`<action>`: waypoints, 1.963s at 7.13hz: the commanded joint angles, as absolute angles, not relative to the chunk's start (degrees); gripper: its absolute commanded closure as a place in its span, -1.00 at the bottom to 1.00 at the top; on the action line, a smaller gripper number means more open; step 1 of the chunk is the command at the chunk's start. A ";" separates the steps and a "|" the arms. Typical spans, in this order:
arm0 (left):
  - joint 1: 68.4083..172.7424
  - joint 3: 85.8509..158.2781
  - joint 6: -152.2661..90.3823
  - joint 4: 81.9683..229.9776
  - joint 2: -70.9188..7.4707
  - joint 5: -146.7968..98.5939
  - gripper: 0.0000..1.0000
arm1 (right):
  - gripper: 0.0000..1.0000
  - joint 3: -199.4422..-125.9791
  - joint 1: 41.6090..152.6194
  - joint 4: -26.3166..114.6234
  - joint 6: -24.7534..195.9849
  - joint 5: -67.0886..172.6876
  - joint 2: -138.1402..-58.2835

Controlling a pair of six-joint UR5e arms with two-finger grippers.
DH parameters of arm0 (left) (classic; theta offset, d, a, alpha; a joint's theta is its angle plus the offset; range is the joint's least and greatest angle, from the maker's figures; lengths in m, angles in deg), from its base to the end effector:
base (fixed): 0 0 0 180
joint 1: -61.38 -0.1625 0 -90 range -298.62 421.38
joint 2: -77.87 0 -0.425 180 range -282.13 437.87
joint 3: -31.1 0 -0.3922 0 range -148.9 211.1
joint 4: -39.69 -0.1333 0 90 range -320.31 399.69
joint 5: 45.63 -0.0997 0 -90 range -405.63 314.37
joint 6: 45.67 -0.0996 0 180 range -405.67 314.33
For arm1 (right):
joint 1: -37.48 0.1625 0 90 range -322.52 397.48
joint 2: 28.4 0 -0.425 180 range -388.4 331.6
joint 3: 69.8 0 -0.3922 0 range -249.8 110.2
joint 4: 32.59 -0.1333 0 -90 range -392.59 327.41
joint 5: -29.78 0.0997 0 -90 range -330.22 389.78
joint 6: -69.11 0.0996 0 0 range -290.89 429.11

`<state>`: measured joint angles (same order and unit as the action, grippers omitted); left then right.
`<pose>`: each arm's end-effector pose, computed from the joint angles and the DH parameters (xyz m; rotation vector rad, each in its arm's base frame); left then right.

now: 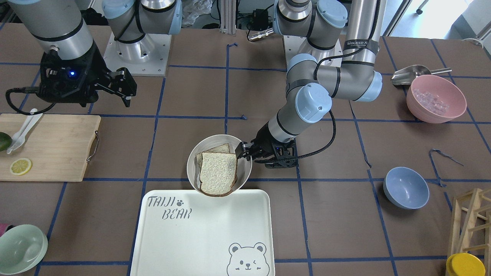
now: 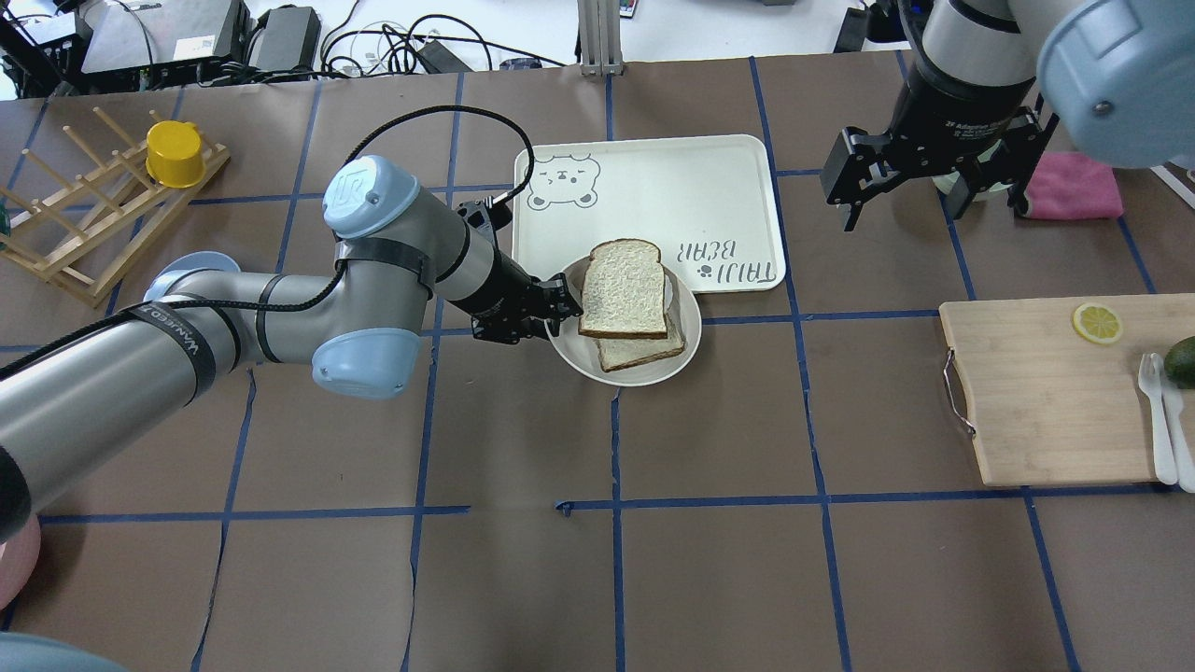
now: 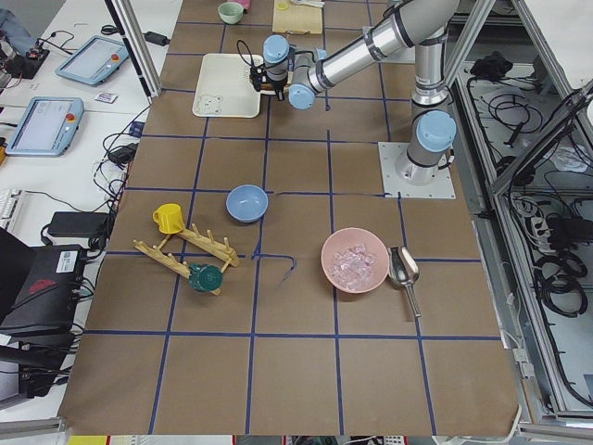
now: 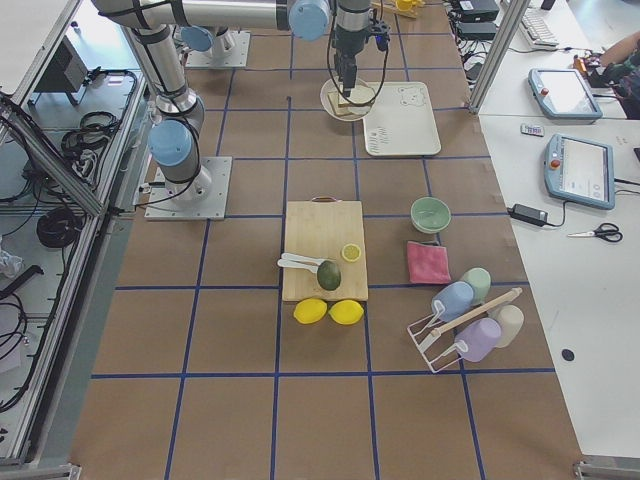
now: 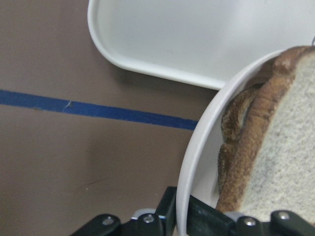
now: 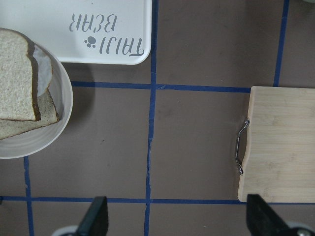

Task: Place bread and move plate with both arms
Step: 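Slide the plate with the left gripper onto the bear-printed tray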

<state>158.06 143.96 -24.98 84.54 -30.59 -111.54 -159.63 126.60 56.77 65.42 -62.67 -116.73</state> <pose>-0.2350 -0.5108 0.2226 0.3121 -2.6992 -0.0489 0.1213 -0.5023 0.4739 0.0772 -3.0988 -0.0605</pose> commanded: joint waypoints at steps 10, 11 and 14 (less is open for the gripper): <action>155.68 114.59 -23.52 83.82 -54.56 -107.16 0.75 | -1.00 -159.54 126.43 57.06 65.51 -62.68 -116.65; 156.73 115.29 -23.35 82.94 -55.02 -107.07 0.74 | -1.00 -159.54 126.43 57.14 65.51 -62.68 -116.65; 157.36 115.30 -18.78 82.85 -54.85 -106.98 -0.11 | -1.00 -159.45 126.43 57.14 65.60 -62.68 -116.65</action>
